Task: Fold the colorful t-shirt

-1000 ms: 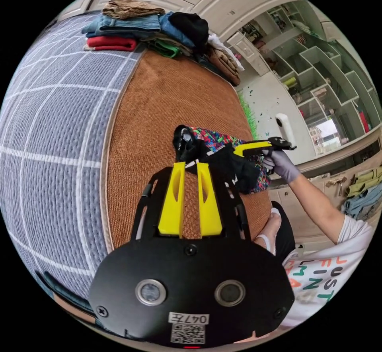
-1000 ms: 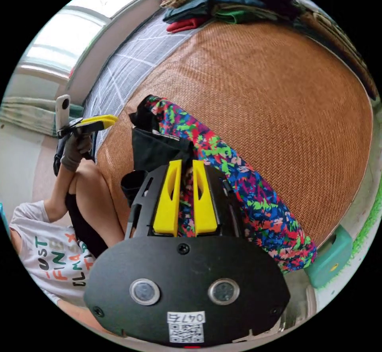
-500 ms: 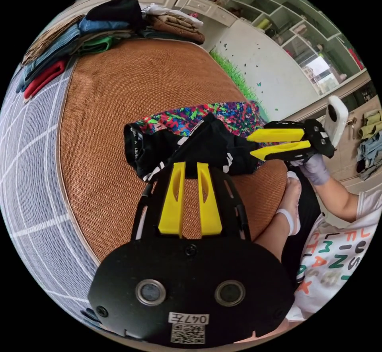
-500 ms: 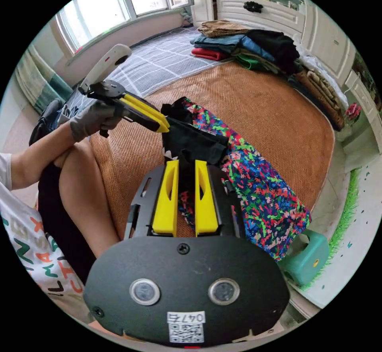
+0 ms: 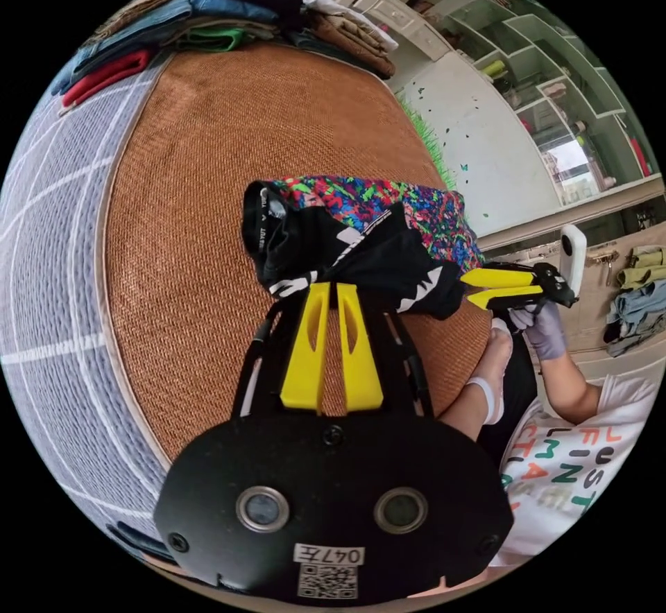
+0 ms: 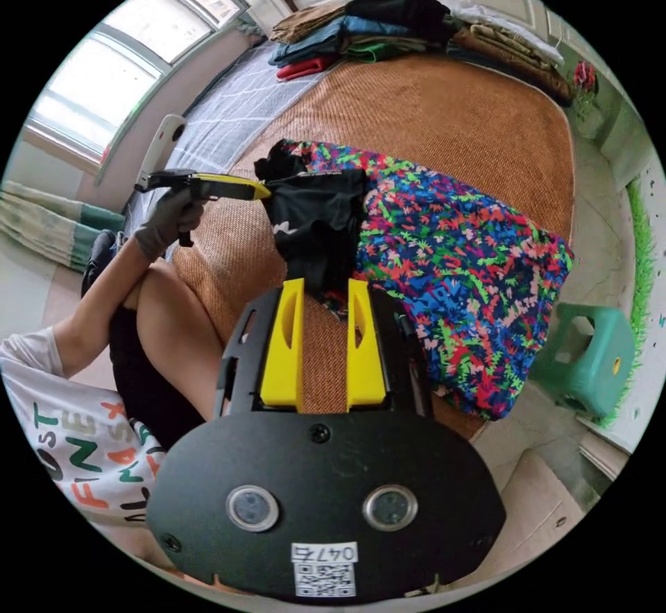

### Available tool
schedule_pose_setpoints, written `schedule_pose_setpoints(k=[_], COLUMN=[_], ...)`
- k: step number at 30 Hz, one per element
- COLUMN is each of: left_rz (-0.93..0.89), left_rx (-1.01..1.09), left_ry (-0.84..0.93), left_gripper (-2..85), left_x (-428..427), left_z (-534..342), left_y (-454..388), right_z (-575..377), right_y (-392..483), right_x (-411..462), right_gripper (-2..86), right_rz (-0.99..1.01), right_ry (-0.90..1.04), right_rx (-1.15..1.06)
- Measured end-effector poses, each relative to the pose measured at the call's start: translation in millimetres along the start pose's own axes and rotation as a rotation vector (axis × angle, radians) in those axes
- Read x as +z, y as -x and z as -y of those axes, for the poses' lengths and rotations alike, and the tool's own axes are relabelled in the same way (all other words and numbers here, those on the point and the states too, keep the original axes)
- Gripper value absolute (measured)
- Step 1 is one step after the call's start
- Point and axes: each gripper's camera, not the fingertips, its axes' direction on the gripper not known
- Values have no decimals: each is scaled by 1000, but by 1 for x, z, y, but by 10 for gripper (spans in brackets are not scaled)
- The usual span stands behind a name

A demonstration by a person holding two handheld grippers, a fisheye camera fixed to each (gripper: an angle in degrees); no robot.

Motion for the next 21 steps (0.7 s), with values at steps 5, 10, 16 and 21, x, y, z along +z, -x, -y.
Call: schedule_pose_setpoints(k=[5, 10, 16, 21], left_rz=[64, 148, -135, -16], left_rx=[19, -155, -340, -265], left_ry=[-108, -171, -134, -94], left_gripper=[34, 64, 125, 116], left_x=[-33, -65, -60, -69], left_z=[4, -11, -18, 3], left_y=[-14, 3, 39, 7], right_z=[1, 11, -42, -73], right_y=[39, 49, 1, -3], right_x=[-20, 39, 72, 54], right_gripper=[21, 13, 16, 16], right_rz=[1, -66, 42, 24], right_ry=[-152, -32, -59, -171], right_rx=[-130, -184, -43, -35])
